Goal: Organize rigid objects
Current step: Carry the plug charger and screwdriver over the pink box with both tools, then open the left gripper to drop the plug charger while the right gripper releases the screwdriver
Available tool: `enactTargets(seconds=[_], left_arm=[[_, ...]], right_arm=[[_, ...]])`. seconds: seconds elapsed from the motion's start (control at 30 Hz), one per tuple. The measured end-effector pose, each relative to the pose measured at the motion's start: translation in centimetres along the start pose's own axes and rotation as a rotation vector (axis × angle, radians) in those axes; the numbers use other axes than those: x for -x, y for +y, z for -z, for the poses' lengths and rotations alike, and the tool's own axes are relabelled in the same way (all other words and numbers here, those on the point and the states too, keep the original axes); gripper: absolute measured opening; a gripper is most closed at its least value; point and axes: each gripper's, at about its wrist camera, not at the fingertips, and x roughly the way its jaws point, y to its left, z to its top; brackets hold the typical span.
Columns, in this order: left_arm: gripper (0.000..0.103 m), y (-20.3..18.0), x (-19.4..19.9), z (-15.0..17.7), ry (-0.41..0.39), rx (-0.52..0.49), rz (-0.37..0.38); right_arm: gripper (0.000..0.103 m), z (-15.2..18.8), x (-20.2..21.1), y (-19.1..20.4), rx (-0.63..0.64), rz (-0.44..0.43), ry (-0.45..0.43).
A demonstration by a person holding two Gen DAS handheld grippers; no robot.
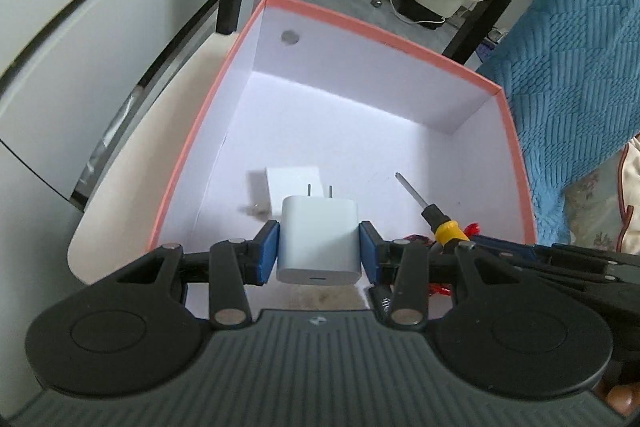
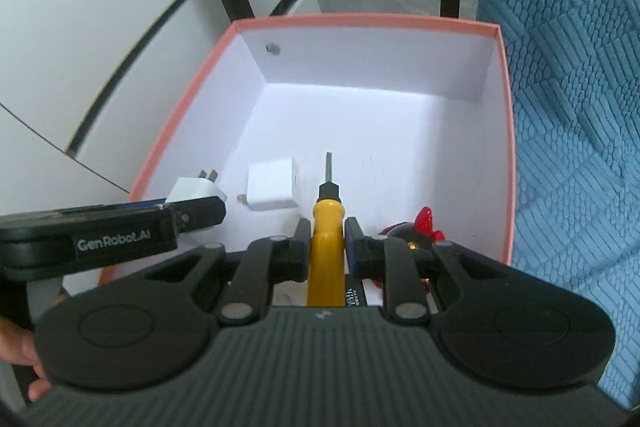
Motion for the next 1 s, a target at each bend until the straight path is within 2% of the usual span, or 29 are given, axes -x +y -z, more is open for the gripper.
enactTargets(seconds=[0.13,0.23,0.4,0.7,1.0], left_arm=[[0.049,0.6,-0.7,0.1,0.003,0.013,0.000],[0.055,0.5,-0.4,-0.2,-0.005,0.019,-0.003],[0.058,-0.4,1.7,-0.6,-0.054,0.001,0.011],[0.059,-3.7,9.3,-0.5,-0.188,-0.039,0.041],[0.059,-6.7,17.0,1.8,-0.310,-0.072,0.055]], right_arm=[[0.022,0.0,-0.4,-0.1,0.003,0.014,-0.001],[0.022,-0.3,-0.3,-0.5,-0.008,0.011,-0.015],[0.023,-0.6,1.9,-0.6,-0.002,0.002,-0.069],[0.024,-0.4,10.2,-0.2,0.048,0.016,-0.244],[0.024,2.2,18.1,-0.3,0.073,0.022,-0.387]])
